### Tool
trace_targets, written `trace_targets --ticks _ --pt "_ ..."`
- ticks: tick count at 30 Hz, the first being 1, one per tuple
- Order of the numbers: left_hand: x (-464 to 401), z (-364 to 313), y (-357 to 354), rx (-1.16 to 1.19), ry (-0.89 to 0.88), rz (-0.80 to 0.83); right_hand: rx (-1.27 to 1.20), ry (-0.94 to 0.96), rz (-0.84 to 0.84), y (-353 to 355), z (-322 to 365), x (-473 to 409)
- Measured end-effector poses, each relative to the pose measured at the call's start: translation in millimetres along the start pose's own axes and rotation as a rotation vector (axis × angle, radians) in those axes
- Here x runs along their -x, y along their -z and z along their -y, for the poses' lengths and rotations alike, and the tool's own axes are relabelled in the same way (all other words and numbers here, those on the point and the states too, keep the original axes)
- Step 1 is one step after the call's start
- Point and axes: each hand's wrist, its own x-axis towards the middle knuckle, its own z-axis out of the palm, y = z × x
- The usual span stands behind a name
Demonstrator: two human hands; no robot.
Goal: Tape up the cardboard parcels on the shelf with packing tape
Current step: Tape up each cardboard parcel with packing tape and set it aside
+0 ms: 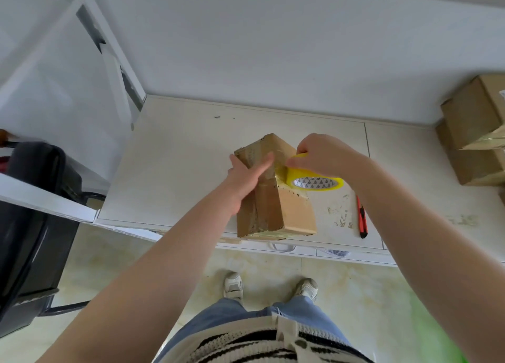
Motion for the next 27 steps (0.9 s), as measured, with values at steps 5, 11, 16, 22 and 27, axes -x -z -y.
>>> trace_targets --ticks 5,11,16,22,27 --pt "-2.8 5.9 -6.2 -0.214 0.006 -0.11 -0.011 0.052 0.015 0.9 1.6 2.1" --pt "-12.5 14.0 15.8 -0.079 -0.037 -0.028 -0.226 0.079 0.01 4.5 -13.4 10.4" --pt "-13.8 26.2 36.0 0.127 -0.054 0.019 0.052 -0.107 -0.087 -0.7 -44.7 16.5" --pt "-13.5 28.1 38.5 0.177 -0.095 0.029 -0.038 -0.145 -0.062 -21.9 -44.2 7.5" --pt "-17.6 40.4 49.3 0.226 -0.076 -0.032 -0.042 -0.178 -0.012 -46.9 -38.8 -7.1"
